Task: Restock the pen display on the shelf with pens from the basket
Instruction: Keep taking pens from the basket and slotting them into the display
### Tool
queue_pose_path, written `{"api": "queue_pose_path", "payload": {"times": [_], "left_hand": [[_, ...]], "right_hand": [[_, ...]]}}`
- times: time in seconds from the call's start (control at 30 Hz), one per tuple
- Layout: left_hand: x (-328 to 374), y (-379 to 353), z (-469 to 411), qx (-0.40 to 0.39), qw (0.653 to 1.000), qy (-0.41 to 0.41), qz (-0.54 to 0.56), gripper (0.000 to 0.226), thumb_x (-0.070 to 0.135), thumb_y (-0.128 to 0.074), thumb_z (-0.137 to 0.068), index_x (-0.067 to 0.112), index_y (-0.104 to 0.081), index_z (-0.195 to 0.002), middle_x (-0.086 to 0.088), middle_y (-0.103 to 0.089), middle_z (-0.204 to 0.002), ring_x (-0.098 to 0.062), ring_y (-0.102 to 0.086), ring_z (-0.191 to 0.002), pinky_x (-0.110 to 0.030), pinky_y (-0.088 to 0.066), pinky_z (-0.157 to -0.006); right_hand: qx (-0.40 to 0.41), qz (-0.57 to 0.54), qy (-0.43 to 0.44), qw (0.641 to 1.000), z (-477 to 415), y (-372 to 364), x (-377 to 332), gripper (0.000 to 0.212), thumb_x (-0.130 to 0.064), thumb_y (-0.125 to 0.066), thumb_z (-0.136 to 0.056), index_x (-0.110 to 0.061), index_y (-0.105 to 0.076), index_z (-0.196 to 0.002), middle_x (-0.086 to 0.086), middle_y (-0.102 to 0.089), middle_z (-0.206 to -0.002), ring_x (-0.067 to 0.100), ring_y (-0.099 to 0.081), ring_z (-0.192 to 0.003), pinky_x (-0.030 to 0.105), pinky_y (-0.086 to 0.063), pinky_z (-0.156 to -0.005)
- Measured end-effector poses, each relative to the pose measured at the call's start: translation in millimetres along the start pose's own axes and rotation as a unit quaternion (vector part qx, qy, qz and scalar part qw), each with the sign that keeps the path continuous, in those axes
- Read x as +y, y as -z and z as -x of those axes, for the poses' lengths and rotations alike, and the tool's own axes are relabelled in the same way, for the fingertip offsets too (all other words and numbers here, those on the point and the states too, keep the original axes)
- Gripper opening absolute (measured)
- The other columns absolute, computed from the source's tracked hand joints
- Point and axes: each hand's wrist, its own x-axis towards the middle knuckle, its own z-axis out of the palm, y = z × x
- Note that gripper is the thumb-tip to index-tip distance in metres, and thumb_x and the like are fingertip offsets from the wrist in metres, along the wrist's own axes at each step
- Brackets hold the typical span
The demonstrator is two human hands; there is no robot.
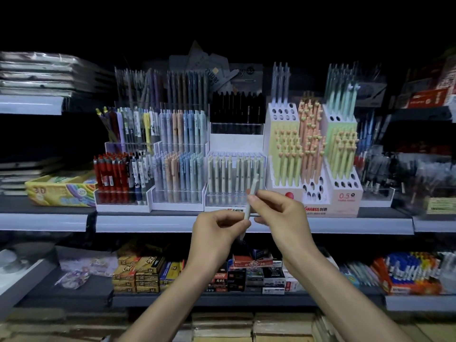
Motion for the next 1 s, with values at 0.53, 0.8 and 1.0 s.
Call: {"api": "queue_pose_path", "payload": {"times": [0.53,0.8,1.0], "left_hand": [[12.2,-18.5,-107.8,0.1,0.98,-0.067,-0.156,0.024,0.033,-0.075,-0.089,0.022,-0.077,-0.067,0.011,-0.072,-0.063,-0.008,-0.07,-0.066,-0.04,-0.059,-0.069],[-11.8,-28.5,-139.0,0.137,0.958,-0.054,-0.247,0.025,0.035,-0.074,-0.09,0.025,-0.076,-0.067,0.01,-0.069,-0.06,-0.013,-0.068,-0.065,-0.03,-0.047,-0.058],[-28.3,-32.2,-135.5,0.148,0.948,-0.05,-0.276,0.018,0.038,-0.071,-0.093,0.029,-0.08,-0.081,0.008,-0.073,-0.071,-0.019,-0.069,-0.073,-0.031,-0.046,-0.057]], "right_hand": [[0.062,0.116,0.126,0.983,-117.2,-22.5,-11.5,0.025,-0.013,-0.091,-0.075,-0.012,-0.081,-0.098,-0.001,-0.078,-0.079,0.012,-0.077,-0.077,0.038,-0.065,-0.079],[0.07,0.131,0.124,0.981,-155.2,-31.3,18.8,0.023,-0.013,-0.091,-0.074,-0.012,-0.082,-0.095,-0.002,-0.078,-0.074,0.012,-0.077,-0.074,0.038,-0.065,-0.077],[0.078,0.138,0.103,0.982,-158.1,-38.2,37.2,0.026,-0.017,-0.092,-0.073,-0.015,-0.082,-0.097,-0.005,-0.078,-0.076,0.009,-0.076,-0.074,0.036,-0.064,-0.079]]}}
